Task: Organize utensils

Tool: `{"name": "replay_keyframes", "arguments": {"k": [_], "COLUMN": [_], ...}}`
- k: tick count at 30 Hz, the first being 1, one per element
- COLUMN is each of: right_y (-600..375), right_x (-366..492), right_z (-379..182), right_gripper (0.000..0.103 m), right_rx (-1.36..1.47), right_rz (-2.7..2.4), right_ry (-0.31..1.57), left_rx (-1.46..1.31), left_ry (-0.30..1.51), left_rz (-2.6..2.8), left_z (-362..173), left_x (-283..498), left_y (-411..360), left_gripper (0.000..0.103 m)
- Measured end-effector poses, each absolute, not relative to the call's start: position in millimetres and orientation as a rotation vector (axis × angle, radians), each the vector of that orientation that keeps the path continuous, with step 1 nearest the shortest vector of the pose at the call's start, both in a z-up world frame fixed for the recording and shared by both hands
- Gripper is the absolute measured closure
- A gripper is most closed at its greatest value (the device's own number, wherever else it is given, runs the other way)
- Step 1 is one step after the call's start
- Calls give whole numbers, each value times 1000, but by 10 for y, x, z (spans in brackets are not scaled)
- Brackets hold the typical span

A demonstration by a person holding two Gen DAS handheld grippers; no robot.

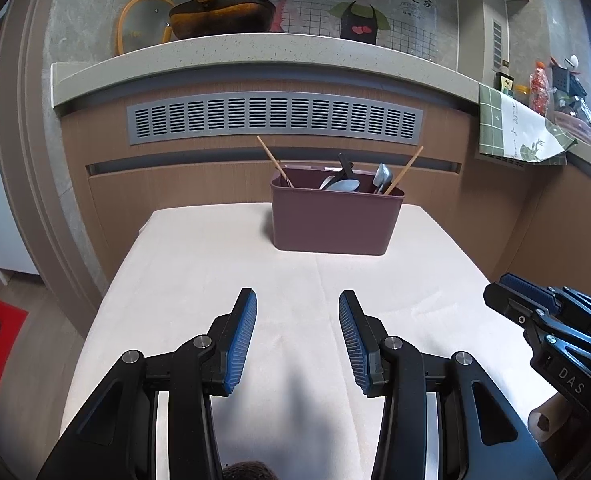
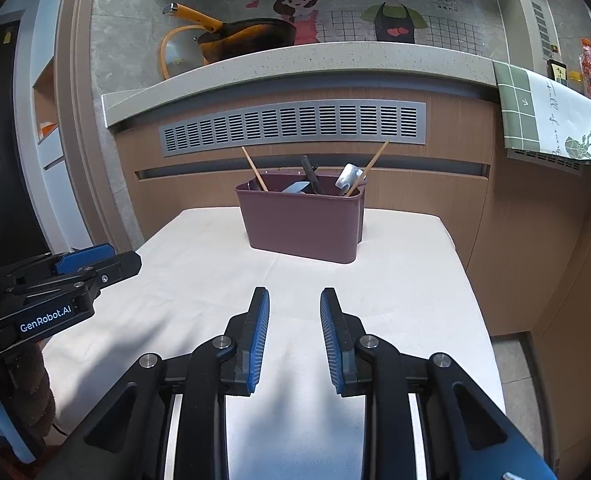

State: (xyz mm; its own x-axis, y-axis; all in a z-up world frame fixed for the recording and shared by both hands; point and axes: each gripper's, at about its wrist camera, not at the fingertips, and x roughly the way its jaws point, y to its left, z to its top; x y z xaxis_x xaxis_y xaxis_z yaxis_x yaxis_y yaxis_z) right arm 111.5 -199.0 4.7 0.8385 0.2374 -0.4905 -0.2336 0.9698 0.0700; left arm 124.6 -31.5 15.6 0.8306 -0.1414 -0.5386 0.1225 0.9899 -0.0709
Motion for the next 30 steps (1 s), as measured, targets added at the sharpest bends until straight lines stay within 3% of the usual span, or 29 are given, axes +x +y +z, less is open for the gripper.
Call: {"name": "replay_keyframes", "arguments": {"k": [30], "right_y": [-2008], "right_x": [1138], "right_z": [21], "right_gripper": [77], "right_rx": [17], "right_rz": [242], "right_ry": [533], "left_rx": [-39], "left_ry": [595], "left_rz": [-140], "left_z": [96], "left_x": [1240], "left_y": [-330], "left_gripper": [59]}}
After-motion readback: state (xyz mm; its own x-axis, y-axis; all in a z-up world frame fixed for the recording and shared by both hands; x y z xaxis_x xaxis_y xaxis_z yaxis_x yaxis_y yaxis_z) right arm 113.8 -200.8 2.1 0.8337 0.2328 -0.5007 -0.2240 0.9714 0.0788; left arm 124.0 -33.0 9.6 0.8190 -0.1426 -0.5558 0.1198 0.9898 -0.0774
